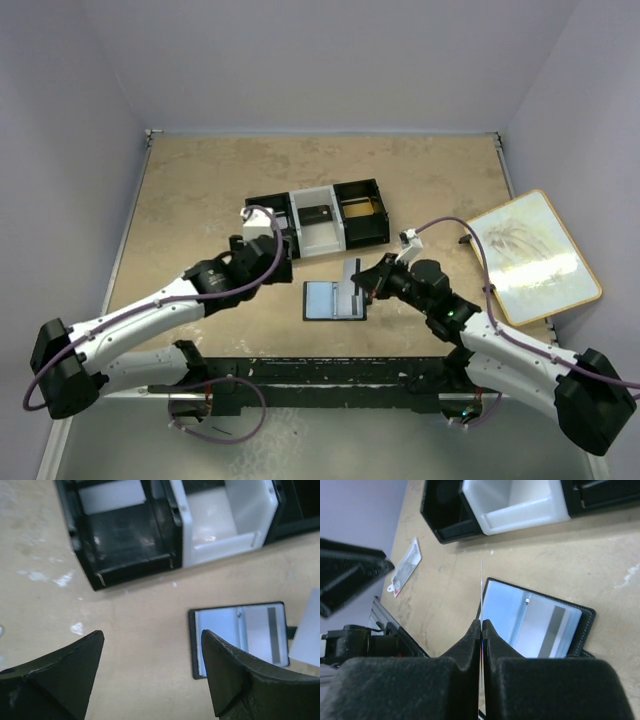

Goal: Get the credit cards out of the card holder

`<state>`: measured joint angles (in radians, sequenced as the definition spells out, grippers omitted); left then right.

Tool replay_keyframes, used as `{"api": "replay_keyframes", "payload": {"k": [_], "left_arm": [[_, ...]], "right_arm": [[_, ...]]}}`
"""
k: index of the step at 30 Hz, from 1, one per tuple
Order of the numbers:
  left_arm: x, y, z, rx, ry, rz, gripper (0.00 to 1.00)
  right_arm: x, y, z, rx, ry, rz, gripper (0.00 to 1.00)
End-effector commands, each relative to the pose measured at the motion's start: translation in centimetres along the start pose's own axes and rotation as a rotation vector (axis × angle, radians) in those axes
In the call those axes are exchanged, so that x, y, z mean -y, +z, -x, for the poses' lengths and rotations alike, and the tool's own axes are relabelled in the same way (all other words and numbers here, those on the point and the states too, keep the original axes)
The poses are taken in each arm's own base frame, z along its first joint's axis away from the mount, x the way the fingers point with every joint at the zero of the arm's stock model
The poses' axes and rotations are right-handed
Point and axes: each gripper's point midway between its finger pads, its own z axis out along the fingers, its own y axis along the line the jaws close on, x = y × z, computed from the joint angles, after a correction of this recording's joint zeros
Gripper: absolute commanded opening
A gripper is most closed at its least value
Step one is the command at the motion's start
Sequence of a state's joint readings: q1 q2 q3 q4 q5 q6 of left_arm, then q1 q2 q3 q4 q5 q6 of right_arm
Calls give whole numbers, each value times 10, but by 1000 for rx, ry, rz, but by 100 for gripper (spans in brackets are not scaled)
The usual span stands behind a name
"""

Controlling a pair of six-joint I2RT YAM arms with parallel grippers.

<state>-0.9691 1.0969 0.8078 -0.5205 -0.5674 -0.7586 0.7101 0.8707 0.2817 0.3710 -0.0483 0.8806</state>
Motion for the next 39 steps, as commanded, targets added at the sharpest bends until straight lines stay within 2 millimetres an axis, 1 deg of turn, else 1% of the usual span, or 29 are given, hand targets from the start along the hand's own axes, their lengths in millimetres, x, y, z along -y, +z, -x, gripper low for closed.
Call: {"api": "replay_keyframes", "payload": {"k": [1,3,6,7,10,11,13,16,18,20,22,23,25,26,27,28,30,31,32,35,37,39], "left_arm": [[-24,-21,54,84,74,18,79],[-41,-24,67,95,106,76,81],[-71,-19,73,79,101,147,82],[-85,-16,74,77,76,177,82],[-125,-11,78,108,-27,280,82],[-138,-13,81,120,-62,319,82],[-152,-23,90,169,-113,388,82],[-171,-43,97,243,-151,476,82],[-184,-58,100,299,-182,536,82],[-186,-67,103,337,-209,536,82],[-187,-73,106,366,-224,527,82],[-188,-75,106,374,-227,528,82],[-189,-77,107,380,-229,535,82],[-190,-78,107,377,-229,542,82],[-191,-78,107,374,-228,548,82],[-192,-78,106,373,-230,556,82],[-194,-81,108,380,-235,569,82],[-195,-83,109,386,-241,577,82],[-197,-86,110,396,-249,584,82],[-202,-95,111,429,-269,603,82],[-204,-99,113,448,-283,608,82],[-207,-103,113,463,-293,618,82]], "right_arm": [[-41,2,25,70,-92,166,0],[-46,3,27,69,-114,185,0],[-56,5,35,94,-163,202,0],[-60,5,38,107,-196,210,0],[-57,12,47,140,-243,149,0],[-56,16,48,134,-276,135,0],[-61,26,52,123,-339,132,0],[-74,40,64,131,-430,139,0],[-83,50,74,139,-523,143,0],[-94,61,82,153,-644,159,0],[-105,71,84,158,-795,210,0],[-105,79,85,164,-839,215,0],[-111,92,95,187,-897,206,0],[-116,98,97,184,-938,219,0],[-126,103,101,183,-990,247,0],[-134,108,100,173,-1034,285,0],[-137,118,97,155,-1106,315,0],[-148,122,103,168,-1143,342,0],[-152,127,103,161,-1161,356,0],[-157,144,100,136,-1210,384,0],[-154,157,95,104,-1230,388,0],[-147,172,91,72,-1243,373,0]]}}
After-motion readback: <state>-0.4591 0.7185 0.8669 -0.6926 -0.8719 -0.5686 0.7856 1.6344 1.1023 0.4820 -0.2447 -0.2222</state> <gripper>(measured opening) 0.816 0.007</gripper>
